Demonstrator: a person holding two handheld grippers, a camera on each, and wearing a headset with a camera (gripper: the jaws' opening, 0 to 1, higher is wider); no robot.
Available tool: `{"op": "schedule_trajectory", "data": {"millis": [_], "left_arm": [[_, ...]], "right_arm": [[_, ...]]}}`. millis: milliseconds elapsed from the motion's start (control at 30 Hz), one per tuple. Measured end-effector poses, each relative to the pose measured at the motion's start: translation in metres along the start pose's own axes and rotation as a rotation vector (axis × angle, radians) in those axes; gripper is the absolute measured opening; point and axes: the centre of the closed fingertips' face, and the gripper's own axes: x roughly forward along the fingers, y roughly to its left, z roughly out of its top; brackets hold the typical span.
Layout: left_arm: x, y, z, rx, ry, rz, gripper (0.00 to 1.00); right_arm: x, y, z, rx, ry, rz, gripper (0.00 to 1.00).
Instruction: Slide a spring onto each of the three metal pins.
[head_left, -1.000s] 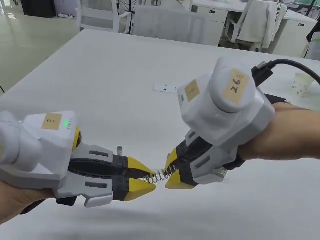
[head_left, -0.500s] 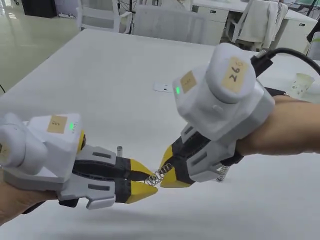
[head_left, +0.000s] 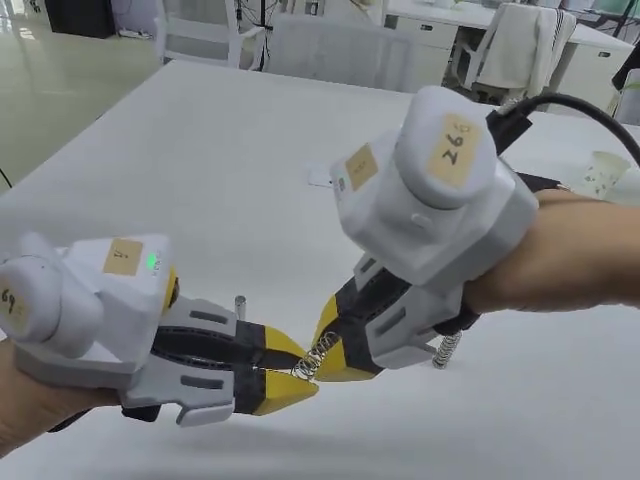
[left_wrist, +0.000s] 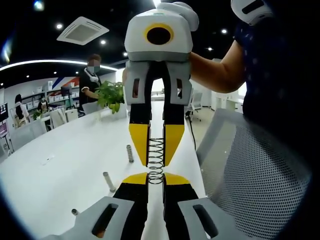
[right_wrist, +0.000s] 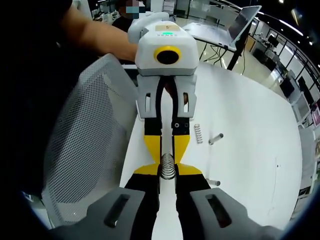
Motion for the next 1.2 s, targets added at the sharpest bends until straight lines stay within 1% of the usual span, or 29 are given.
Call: {"op": "schedule_trajectory", "data": {"millis": [500,800,900,1200], "left_arm": [[0.0013,0.0000,-0.0019,-0.004,0.002,0.000,0.02],[0.0001,0.0020,-0.0019,-0.023,-0.004,0.008,0.03],[-0.0014,0.0037,-0.0042,-0.036,0.003,0.018,0.05],[-0.0071,0.0070,-0.0068,-0.068,0.003,0.039,0.15]], "right_arm": [[0.0023,-0.0001,-0.0003,-0.012,0.022,0.004,0.08],[0.0019,-0.0016,-0.0007,-0.010,0.023,0.003,0.08],[0.0010,-0.0035,-0.0012,-0.010,0.023,-0.004,0.08],[-0.0030,-0.0069,-0.0056,0.002,0.025,-0.016,0.08]]}}
